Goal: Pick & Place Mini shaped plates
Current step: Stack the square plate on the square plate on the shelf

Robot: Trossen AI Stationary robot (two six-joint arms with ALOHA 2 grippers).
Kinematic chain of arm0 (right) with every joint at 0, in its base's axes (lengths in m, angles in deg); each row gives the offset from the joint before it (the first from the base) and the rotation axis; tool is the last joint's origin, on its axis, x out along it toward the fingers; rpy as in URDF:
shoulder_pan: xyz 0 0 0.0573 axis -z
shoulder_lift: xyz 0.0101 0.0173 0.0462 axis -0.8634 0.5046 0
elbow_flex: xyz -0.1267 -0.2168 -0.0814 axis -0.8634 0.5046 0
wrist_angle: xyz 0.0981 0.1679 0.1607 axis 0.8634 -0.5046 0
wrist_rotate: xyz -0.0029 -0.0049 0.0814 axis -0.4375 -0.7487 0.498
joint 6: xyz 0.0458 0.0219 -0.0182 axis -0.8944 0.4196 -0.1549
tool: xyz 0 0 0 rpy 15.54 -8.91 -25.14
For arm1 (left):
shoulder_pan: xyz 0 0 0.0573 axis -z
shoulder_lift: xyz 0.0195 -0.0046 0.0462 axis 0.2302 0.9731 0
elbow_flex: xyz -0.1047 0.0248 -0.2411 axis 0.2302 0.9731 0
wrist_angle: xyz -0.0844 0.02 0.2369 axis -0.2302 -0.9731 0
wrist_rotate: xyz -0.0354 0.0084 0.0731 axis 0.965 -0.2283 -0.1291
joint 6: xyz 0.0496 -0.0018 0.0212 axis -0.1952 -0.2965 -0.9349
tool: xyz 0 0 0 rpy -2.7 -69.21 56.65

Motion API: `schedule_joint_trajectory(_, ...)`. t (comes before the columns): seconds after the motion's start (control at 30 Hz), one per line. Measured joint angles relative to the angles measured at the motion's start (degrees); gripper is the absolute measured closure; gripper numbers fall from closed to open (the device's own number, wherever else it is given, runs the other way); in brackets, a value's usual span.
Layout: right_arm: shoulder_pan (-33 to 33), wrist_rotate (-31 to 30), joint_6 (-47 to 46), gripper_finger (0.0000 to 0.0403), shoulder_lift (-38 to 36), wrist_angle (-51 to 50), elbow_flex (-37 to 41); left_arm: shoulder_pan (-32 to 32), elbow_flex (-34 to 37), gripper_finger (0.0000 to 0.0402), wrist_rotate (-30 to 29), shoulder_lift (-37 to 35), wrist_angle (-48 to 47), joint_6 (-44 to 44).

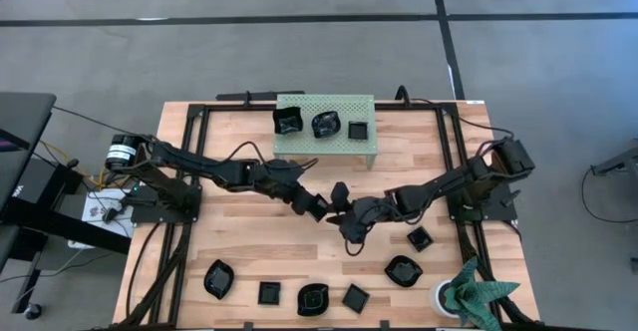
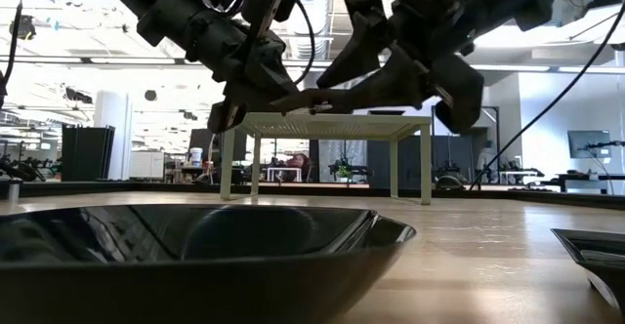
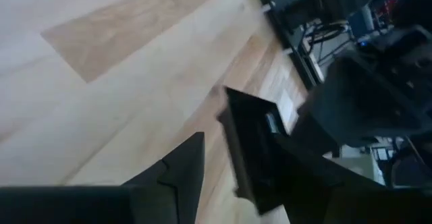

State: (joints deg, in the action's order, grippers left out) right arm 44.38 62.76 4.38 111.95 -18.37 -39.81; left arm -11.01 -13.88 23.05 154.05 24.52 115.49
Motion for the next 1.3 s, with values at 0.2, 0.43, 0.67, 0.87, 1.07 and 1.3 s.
schedule_joint_trajectory(0.2, 1.73, 0.02, 0.17, 0.0257, 0.00, 0.46, -0.02, 0.12, -0.01, 0.0391, 0.99, 0.00, 0.75, 0.02)
schedule_joint_trajectory(0.43, 2.03, 0.36, 1.53, 0.0318, 0.00, -0.15, -0.02, 0.12, 0.00, 0.0383, 0.85, 0.00, 2.25, 0.20)
schedule_joint_trajectory(0.67, 2.04, 0.13, 1.49, 0.0357, 0.00, 0.12, -0.02, 0.10, 0.01, 0.0367, -1.94, 0.09, 2.11, 0.44)
schedule_joint_trajectory(0.87, 1.78, 0.15, 1.46, 0.0355, 0.00, -0.67, -0.02, 0.11, 0.01, 0.0333, -2.03, 0.09, 2.31, 0.32)
schedule_joint_trajectory(1.07, -0.14, -0.41, 0.37, 0.0353, 0.00, -3.26, 0.00, -0.14, 0.01, 0.0309, -3.56, 0.09, 2.46, 0.20)
schedule_joint_trajectory(1.3, -4.34, -15.19, -3.50, 0.0354, -0.20, -9.56, 0.00, -0.12, 0.01, 0.0304, -3.55, 0.09, 2.36, -1.67)
